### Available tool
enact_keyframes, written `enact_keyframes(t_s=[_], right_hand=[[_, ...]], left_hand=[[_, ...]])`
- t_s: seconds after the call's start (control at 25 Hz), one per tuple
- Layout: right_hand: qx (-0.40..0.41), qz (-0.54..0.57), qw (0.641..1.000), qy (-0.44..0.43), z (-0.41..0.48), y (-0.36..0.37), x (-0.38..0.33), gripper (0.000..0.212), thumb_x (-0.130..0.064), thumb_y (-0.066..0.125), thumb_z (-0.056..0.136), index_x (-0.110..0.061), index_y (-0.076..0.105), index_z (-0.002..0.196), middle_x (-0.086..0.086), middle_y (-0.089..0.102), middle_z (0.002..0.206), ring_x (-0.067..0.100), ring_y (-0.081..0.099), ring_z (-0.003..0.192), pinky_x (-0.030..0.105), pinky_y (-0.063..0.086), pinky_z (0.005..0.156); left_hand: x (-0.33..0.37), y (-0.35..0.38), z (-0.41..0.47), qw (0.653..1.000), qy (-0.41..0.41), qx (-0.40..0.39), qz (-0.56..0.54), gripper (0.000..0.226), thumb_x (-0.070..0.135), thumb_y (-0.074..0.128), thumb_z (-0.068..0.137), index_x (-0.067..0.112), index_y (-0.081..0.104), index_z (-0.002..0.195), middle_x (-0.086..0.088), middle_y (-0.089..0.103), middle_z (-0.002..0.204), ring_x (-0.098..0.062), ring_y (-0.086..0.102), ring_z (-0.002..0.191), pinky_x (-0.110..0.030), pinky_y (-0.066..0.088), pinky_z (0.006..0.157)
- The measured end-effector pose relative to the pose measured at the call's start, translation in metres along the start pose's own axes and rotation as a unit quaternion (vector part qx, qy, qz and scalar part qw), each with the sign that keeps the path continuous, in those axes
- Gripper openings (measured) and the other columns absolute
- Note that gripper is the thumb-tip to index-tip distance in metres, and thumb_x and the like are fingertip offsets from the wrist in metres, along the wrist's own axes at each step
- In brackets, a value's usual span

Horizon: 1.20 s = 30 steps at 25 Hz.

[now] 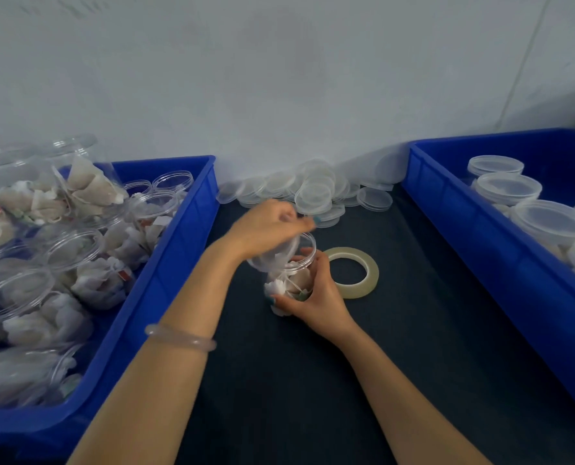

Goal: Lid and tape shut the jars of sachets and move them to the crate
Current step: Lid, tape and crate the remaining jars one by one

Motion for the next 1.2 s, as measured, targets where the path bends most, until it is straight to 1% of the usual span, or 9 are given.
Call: enact_keyframes(t_s=[0.12, 0.28, 0.44, 0.6, 0.76, 0.88, 1.04, 1.12, 1.2], right_hand=[[0.009, 0.002, 1.000, -0.004, 0.000, -0.001, 0.000, 0.077, -0.021, 0.088, 0.072, -0.028, 0.037, 0.128, -0.015, 0.059, 0.119, -0.002, 0.062, 0.107, 0.014, 0.049, 0.085], [0.004, -0.008, 1.000, -0.013, -0.001, -0.001, -0.003, 0.074, -0.024, 0.088, 0.070, -0.039, 0.036, 0.120, -0.014, 0.060, 0.117, -0.001, 0.063, 0.105, 0.013, 0.049, 0.081], [-0.020, -0.015, 1.000, -0.008, 0.000, -0.001, -0.001, 0.090, -0.019, 0.090, 0.065, -0.025, 0.032, 0.133, -0.007, 0.059, 0.121, 0.006, 0.063, 0.106, 0.026, 0.054, 0.087], [-0.027, -0.015, 1.000, -0.003, 0.001, 0.000, 0.000, 0.089, -0.016, 0.089, 0.066, -0.028, 0.032, 0.134, -0.009, 0.058, 0.121, 0.000, 0.061, 0.106, 0.017, 0.050, 0.082], [-0.011, 0.008, 1.000, -0.004, -0.001, -0.004, -0.004, 0.077, -0.015, 0.091, 0.065, -0.028, 0.044, 0.125, -0.006, 0.062, 0.118, 0.006, 0.062, 0.106, 0.020, 0.051, 0.084], [-0.026, 0.046, 0.999, -0.004, -0.004, -0.008, -0.011, 0.068, -0.019, 0.092, 0.062, -0.026, 0.056, 0.119, -0.006, 0.068, 0.108, 0.008, 0.066, 0.099, 0.021, 0.052, 0.080], [-0.043, 0.189, 0.979, 0.056, -0.006, -0.012, -0.015, 0.070, -0.037, 0.083, 0.058, -0.020, 0.059, 0.122, 0.004, 0.069, 0.114, 0.015, 0.069, 0.100, 0.025, 0.053, 0.082], [-0.087, 0.236, 0.965, 0.077, -0.007, -0.012, -0.015, 0.059, -0.043, 0.074, 0.066, -0.012, 0.064, 0.114, 0.011, 0.070, 0.108, 0.022, 0.067, 0.096, 0.032, 0.052, 0.085], [-0.130, 0.252, 0.956, 0.077, -0.008, -0.013, -0.017, 0.051, -0.043, 0.069, 0.071, -0.010, 0.068, 0.109, 0.013, 0.070, 0.102, 0.024, 0.066, 0.094, 0.033, 0.052, 0.085]], left_hand=[[0.015, 0.022, 0.017, 0.992, 0.022, 0.008, 0.123, 0.043, 0.059, 0.051, 0.093, 0.016, 0.059, 0.095, 0.007, 0.058, 0.099, -0.013, 0.059, 0.093, -0.034, 0.041, 0.075], [0.017, 0.032, 0.021, 0.986, 0.029, -0.021, 0.165, 0.037, 0.053, 0.047, 0.097, 0.026, 0.047, 0.121, 0.005, 0.053, 0.130, -0.018, 0.055, 0.117, -0.040, 0.044, 0.090], [0.015, 0.039, 0.015, 0.966, -0.029, 0.042, 0.253, 0.046, 0.054, 0.032, 0.099, 0.022, 0.058, 0.119, -0.002, 0.058, 0.121, -0.025, 0.056, 0.111, -0.042, 0.043, 0.086], [0.015, 0.033, -0.006, 0.956, -0.015, 0.202, 0.210, 0.042, 0.059, 0.039, 0.096, 0.026, 0.064, 0.103, 0.004, 0.061, 0.107, -0.018, 0.058, 0.095, -0.036, 0.045, 0.072], [0.002, 0.041, -0.026, 0.963, 0.017, 0.147, 0.226, 0.043, 0.065, 0.053, 0.086, 0.044, 0.057, 0.123, 0.011, 0.054, 0.127, -0.016, 0.050, 0.118, -0.034, 0.044, 0.076], [-0.005, 0.025, -0.029, 0.985, 0.031, 0.111, 0.131, 0.035, 0.059, 0.060, 0.082, 0.054, 0.058, 0.117, 0.018, 0.054, 0.129, -0.009, 0.051, 0.116, -0.033, 0.045, 0.082], [-0.015, 0.007, -0.035, 0.984, 0.083, 0.002, -0.156, 0.029, 0.047, 0.063, 0.087, 0.047, 0.067, 0.116, 0.021, 0.064, 0.124, 0.001, 0.057, 0.119, -0.029, 0.046, 0.102], [-0.015, 0.006, -0.040, 0.969, 0.117, -0.021, -0.216, 0.026, 0.036, 0.060, 0.095, 0.039, 0.069, 0.120, 0.020, 0.068, 0.120, 0.003, 0.058, 0.119, -0.015, 0.048, 0.094], [-0.013, 0.006, -0.041, 0.961, 0.132, -0.009, -0.242, 0.024, 0.026, 0.059, 0.097, 0.033, 0.070, 0.117, 0.017, 0.070, 0.116, 0.000, 0.061, 0.117, -0.010, 0.048, 0.087]])
Point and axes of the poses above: each hand's wrist, its own z-axis towards the middle knuckle, its own y-axis out of the palm, x = y × z, the point moved 4 cm from there along z, towards the middle knuckle
